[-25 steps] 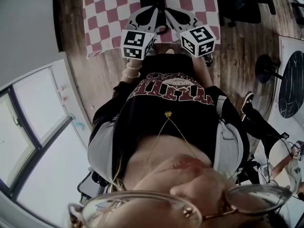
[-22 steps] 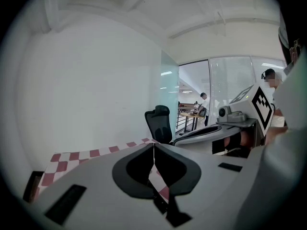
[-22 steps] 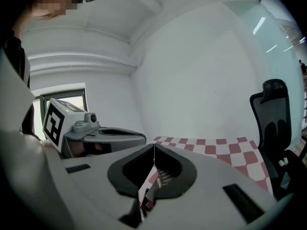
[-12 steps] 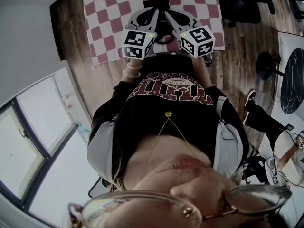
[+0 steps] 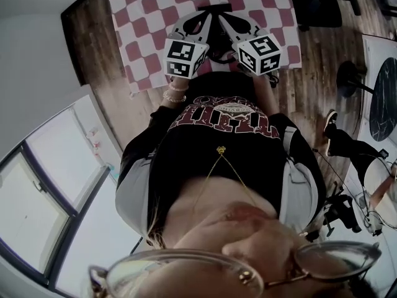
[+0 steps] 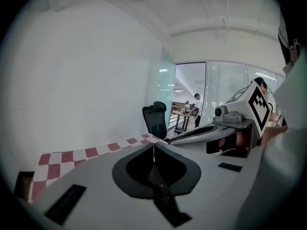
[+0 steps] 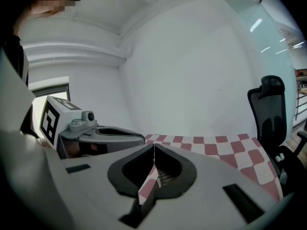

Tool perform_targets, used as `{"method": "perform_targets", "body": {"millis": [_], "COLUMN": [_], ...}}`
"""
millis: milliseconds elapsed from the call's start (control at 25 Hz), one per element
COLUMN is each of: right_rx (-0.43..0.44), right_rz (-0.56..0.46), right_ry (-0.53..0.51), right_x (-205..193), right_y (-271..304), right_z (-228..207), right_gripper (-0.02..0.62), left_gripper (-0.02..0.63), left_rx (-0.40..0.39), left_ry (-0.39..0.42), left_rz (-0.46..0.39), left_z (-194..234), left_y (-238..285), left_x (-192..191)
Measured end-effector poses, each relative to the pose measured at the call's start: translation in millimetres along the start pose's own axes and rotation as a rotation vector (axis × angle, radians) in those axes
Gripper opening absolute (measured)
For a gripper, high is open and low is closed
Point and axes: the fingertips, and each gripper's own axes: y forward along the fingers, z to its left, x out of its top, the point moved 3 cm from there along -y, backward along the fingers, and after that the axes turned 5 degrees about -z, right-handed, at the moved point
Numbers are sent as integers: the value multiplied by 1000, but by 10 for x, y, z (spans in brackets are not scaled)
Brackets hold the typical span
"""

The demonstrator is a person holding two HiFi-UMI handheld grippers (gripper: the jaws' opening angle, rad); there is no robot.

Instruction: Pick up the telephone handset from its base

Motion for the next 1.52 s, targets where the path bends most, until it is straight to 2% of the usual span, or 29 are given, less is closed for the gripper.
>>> {"method": "perform_targets", "body": {"millis": [280,480,960,1520], "right_rx": [-49,-65,9,47], "right_rz": [29,60,187,278], "right_ry": [8,6,-51,-26], "right_x": [-128,-208,-410,-802], "right_y": [165,172,282,343], "right_z": [0,-41,-280,-521], "right_gripper": [20,20,20,20], "left_gripper": [11,11,11,11], "left_rx": [-51,-55,28,84], "left_ry": [-8,-12,-71,-139], "left_rz": [22,40,68,158], "left_z": [153,206,189,179], "left_y": [15,42,219,375], "left_x": [-171,-235,-432,-875]}}
